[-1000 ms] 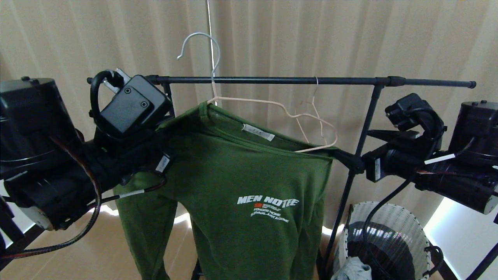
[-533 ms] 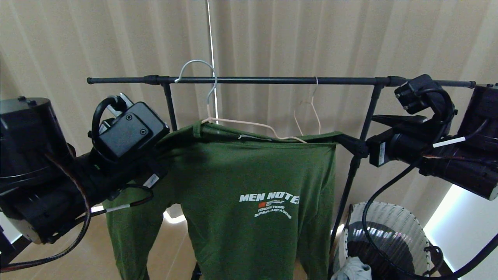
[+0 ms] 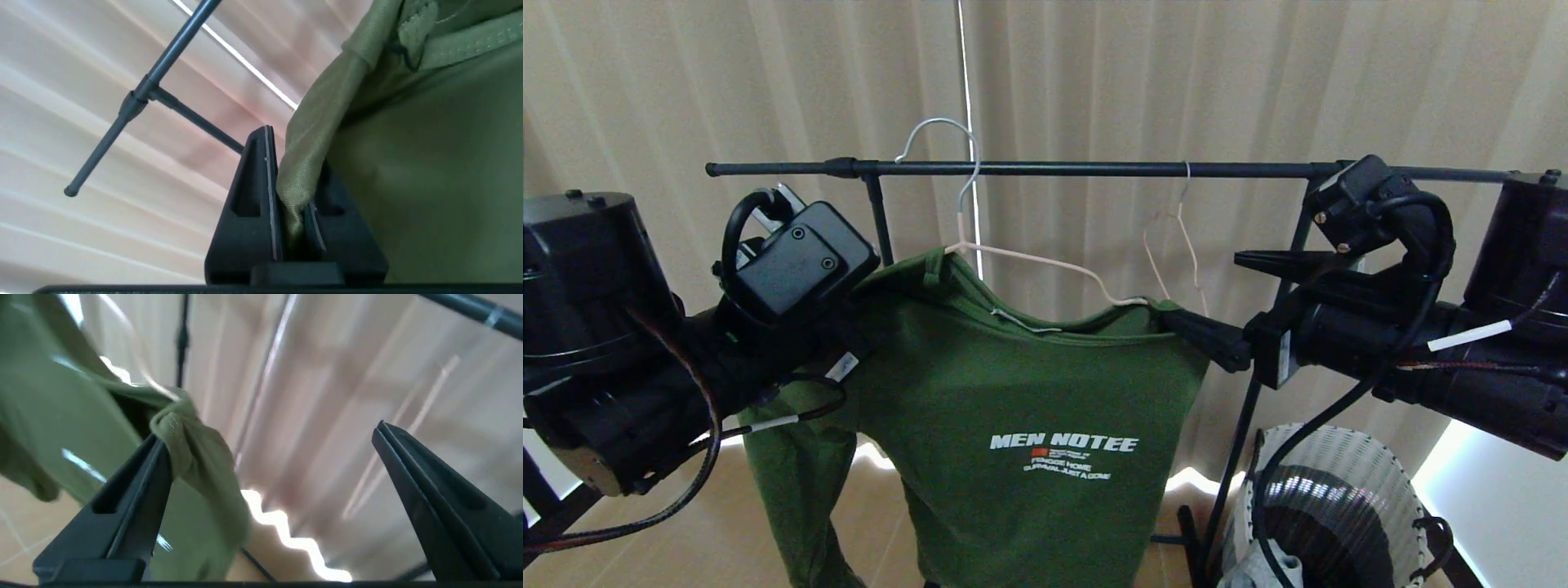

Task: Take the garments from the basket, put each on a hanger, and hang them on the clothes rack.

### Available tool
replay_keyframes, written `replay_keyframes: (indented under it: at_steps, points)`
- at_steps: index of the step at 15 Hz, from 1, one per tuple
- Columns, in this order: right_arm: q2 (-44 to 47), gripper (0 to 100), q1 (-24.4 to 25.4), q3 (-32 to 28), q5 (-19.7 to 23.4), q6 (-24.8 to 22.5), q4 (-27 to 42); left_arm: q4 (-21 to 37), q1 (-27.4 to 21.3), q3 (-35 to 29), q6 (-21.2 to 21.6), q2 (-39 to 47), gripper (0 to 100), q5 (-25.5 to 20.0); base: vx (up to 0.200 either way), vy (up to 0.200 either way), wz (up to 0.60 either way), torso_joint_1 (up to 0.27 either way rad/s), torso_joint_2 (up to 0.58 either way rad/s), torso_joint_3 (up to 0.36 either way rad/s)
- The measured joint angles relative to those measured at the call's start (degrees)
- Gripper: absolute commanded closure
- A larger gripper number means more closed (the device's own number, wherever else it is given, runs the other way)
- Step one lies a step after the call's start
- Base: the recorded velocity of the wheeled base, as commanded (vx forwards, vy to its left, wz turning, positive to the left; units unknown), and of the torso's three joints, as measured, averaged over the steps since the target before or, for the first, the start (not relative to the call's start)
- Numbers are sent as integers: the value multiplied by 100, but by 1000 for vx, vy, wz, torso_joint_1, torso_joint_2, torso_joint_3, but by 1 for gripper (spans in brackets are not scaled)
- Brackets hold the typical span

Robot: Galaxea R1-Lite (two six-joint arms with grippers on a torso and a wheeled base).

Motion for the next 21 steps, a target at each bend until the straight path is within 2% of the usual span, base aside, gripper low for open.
replay_keyframes:
  at_steps: [4,10,13,16,21]
  points:
    - [-39,0,345,-5,11,-50,-9,2,123,-72,-2,91,100,169,0,0,0,0,0,0]
    - [-94,0,400,-113,177,-112,-20,2,344,-179,-27,217,100,244,0,0,0,0,0,0]
    - [-5,0,400,-367,200,-156,-22,-6,313,-174,-52,223,100,222,0,0,0,0,0,0]
    - [163,0,400,-595,188,-457,-20,-96,294,-171,-60,223,100,205,0,0,0,0,0,0]
    - [621,0,494,-1036,129,-660,-13,-132,-12,-212,-172,269,100,187,0,0,0,0,0,0]
